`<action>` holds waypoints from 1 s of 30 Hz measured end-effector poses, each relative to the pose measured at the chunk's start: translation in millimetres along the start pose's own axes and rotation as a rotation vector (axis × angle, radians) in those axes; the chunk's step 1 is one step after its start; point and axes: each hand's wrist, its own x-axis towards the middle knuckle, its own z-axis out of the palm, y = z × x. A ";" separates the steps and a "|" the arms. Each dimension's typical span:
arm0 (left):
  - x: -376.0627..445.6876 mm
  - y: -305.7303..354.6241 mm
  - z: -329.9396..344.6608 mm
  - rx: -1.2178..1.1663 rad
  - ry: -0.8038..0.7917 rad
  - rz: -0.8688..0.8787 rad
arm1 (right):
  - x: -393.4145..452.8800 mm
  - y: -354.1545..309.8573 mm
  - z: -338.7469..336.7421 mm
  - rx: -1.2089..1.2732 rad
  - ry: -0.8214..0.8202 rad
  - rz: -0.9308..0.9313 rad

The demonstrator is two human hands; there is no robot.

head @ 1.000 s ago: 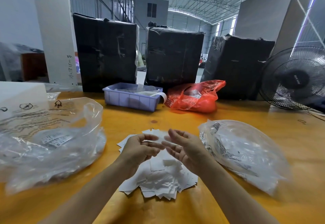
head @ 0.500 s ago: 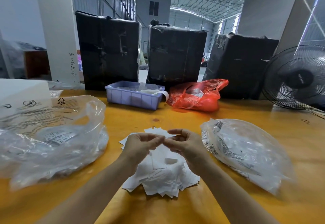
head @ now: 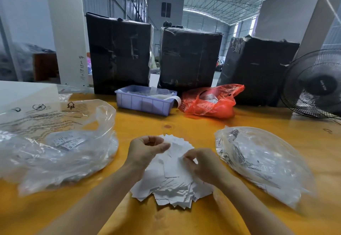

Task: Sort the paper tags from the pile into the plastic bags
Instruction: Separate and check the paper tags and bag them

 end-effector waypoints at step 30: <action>2.4 -5.4 4.7 0.149 -0.120 0.037 | 4.8 -25.5 -32.1 0.890 0.371 0.170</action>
